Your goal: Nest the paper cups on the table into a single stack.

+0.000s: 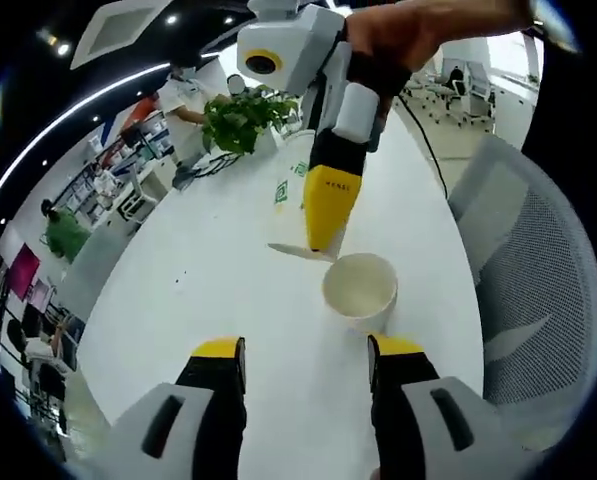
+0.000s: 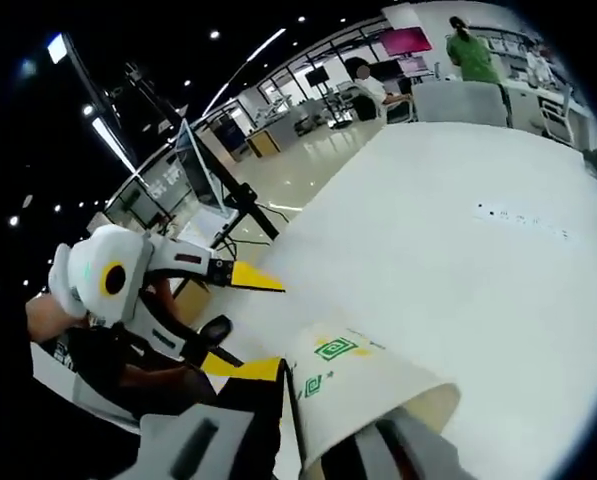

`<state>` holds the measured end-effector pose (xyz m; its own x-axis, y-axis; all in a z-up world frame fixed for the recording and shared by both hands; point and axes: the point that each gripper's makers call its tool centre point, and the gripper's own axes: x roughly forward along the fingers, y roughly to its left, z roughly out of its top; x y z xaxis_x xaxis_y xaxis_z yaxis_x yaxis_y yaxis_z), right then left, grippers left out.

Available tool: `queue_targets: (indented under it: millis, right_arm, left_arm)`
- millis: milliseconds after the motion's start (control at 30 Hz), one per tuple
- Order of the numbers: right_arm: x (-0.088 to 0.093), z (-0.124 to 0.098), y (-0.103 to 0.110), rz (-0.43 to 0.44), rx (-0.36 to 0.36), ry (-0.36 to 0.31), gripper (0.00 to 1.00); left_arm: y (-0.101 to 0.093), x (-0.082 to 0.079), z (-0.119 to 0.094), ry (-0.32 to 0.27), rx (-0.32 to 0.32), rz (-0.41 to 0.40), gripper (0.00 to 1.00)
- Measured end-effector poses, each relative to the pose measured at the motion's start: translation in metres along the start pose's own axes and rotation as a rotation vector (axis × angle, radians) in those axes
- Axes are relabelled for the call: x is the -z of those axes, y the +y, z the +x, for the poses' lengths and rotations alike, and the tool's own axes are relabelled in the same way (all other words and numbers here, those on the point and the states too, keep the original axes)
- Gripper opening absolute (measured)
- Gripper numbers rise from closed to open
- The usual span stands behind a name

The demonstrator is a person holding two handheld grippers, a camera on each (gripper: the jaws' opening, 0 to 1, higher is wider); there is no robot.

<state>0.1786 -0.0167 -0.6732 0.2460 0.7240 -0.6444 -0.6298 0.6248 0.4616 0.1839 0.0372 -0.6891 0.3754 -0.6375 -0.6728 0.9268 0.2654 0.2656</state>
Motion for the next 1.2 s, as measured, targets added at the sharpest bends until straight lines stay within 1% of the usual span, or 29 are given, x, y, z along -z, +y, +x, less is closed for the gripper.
queue_targets:
  millis: [67,100,233,300,333,433,600,633,667,733,833,900,967,1200]
  right_arm:
    - [0.002,0.001,-0.003,-0.016,0.01,0.014,0.08]
    - [0.002,0.001,-0.004,-0.02,0.012,0.018,0.08]
    - [0.009,0.003,-0.01,-0.074,0.034,0.067,0.08]
    - [0.012,0.004,-0.012,-0.097,0.041,0.088,0.08]
    - [0.015,0.003,-0.009,-0.108,0.044,0.099,0.08]
    - [0.017,0.004,-0.011,-0.131,0.048,0.126,0.08]
    - [0.022,0.006,-0.012,-0.184,0.061,0.177,0.08]
    - [0.023,0.006,-0.012,-0.193,0.063,0.185,0.08]
    - [0.022,0.008,-0.016,-0.206,0.067,0.201,0.08]
    - [0.028,0.006,-0.014,-0.235,0.07,0.223,0.08]
    - [0.029,0.008,-0.016,-0.257,0.076,0.25,0.08]
    - [0.033,0.01,-0.015,-0.276,0.078,0.273,0.08]
    - [0.035,0.013,-0.016,-0.29,0.084,0.292,0.08]
    - [0.047,0.019,-0.007,-0.34,0.081,0.359,0.08]
  left_arm:
    - [0.004,0.007,0.003,-0.007,0.01,-0.033,0.49]
    - [0.002,0.006,0.002,-0.008,0.011,-0.038,0.5]
    - [-0.003,0.015,0.004,-0.005,0.027,-0.079,0.52]
    - [-0.011,0.01,0.0,-0.017,0.033,-0.111,0.53]
    - [-0.013,0.01,-0.001,-0.019,0.036,-0.123,0.54]
    - [-0.013,0.02,0.002,-0.019,0.04,-0.143,0.56]
    - [-0.02,0.026,0.001,-0.026,0.048,-0.188,0.58]
    - [-0.023,0.025,-0.001,-0.027,0.051,-0.193,0.58]
    - [-0.026,0.024,-0.002,-0.03,0.052,-0.2,0.58]
    - [-0.028,0.024,-0.003,-0.034,0.053,-0.21,0.59]
    - [-0.029,0.03,-0.005,-0.04,0.051,-0.223,0.6]
    - [-0.033,0.029,-0.009,-0.039,0.045,-0.228,0.6]
    - [-0.033,0.032,-0.01,-0.043,0.037,-0.246,0.6]
    - [-0.037,0.032,-0.014,-0.051,0.025,-0.269,0.6]
